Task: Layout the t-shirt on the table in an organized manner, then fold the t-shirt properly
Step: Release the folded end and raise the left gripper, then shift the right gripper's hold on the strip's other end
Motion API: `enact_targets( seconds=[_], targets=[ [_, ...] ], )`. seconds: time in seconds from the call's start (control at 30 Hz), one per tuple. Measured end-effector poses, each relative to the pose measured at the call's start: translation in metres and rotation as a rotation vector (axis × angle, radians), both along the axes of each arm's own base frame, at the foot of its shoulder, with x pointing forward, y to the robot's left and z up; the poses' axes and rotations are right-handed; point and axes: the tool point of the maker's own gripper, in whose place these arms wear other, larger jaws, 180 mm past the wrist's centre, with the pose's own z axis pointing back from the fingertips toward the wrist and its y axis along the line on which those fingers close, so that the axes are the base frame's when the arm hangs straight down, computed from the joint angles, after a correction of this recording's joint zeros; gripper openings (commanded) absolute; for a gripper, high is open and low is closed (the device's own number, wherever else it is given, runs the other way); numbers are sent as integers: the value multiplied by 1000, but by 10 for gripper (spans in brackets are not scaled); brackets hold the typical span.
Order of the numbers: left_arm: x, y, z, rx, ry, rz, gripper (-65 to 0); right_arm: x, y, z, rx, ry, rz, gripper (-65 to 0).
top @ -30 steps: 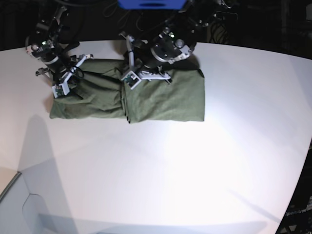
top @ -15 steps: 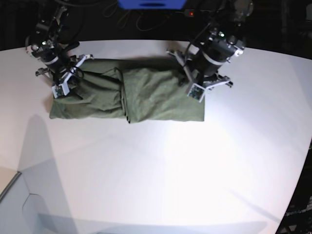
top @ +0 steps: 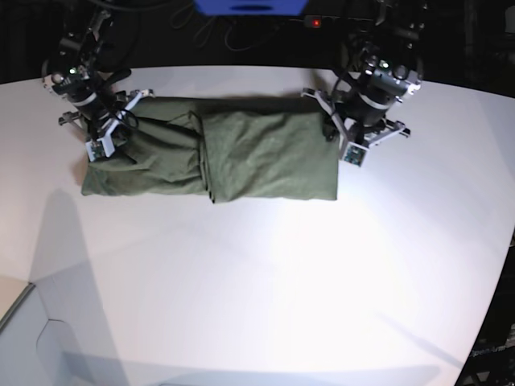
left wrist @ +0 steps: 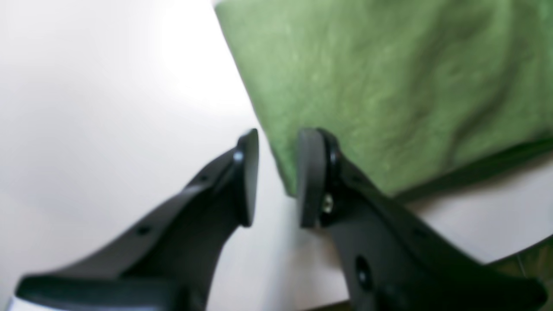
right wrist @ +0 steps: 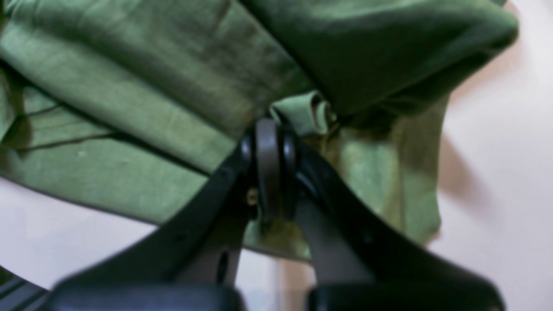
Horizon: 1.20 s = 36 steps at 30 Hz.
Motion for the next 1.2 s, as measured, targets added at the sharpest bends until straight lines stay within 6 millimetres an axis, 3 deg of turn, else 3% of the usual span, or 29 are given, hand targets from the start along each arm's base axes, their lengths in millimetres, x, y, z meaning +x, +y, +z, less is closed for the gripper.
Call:
enact_targets(
  seconds=[0.1,0.3,0.5,0.6,0.73,0.8,1.0,1.2],
  targets=[
    [-9,3,-14,8,51,5,-502,0,0,0,0,0,0,-650],
    [-12,5,-24,14,72,5,-502,0,0,0,0,0,0,-650],
    [-4,7,-27,19,73,8,-502,4,0,2,-2,-4,0,-650],
    [-5,5,-18,16,59,5,-502,6,-1,3,-3,-8,0,-640],
    [10,-2,20,-2,-58,-11,-501,6,-1,4,-7,-10,0,-506],
    [12,-2,28,-2,-77,-15,-501,8,-2,8,-17,-19,2,-431],
    [11,0,23,4,-64,-11,-501,18,-5,34,-53,-94,7,-227],
    [15,3,16,9,-50,-7,-501,25,-6,39,-52,-114,2,-186]
  ],
)
